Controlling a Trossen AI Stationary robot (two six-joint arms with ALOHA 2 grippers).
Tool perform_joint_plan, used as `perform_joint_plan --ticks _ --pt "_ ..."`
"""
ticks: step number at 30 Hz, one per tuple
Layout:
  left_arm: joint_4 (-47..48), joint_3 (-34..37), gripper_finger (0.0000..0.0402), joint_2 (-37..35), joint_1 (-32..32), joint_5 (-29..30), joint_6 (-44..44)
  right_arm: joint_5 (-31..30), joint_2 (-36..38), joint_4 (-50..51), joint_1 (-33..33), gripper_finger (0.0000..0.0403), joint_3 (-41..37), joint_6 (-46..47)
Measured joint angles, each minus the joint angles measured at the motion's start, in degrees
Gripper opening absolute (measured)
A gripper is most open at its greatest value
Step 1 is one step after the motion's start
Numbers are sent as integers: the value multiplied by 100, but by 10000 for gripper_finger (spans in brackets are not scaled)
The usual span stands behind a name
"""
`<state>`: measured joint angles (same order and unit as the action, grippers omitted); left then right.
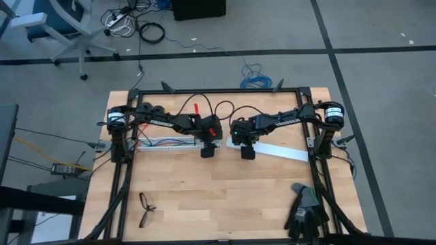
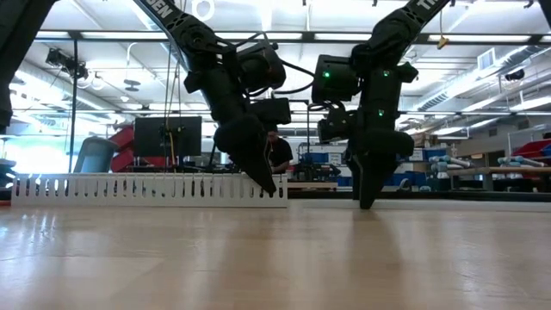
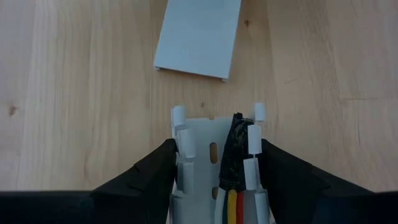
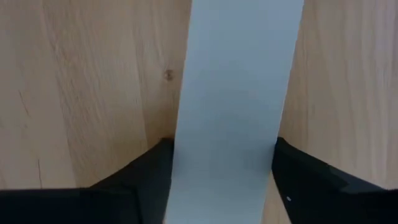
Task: Ziptie cables
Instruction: Close the white cable duct
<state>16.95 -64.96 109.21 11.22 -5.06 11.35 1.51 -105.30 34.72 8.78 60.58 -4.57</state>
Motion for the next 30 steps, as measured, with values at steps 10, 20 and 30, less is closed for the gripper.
perform_joint_plan --ticks 10,20,30 --pt "-213 10 219 13 0 -24 45 45 19 4 2 208 -7 58" --pt "-214 8 219 13 0 -41 49 129 581 68 0 208 -48 39" --pt "-581 5 219 24 4 -236 45 71 686 -208 -23 210 -46 84"
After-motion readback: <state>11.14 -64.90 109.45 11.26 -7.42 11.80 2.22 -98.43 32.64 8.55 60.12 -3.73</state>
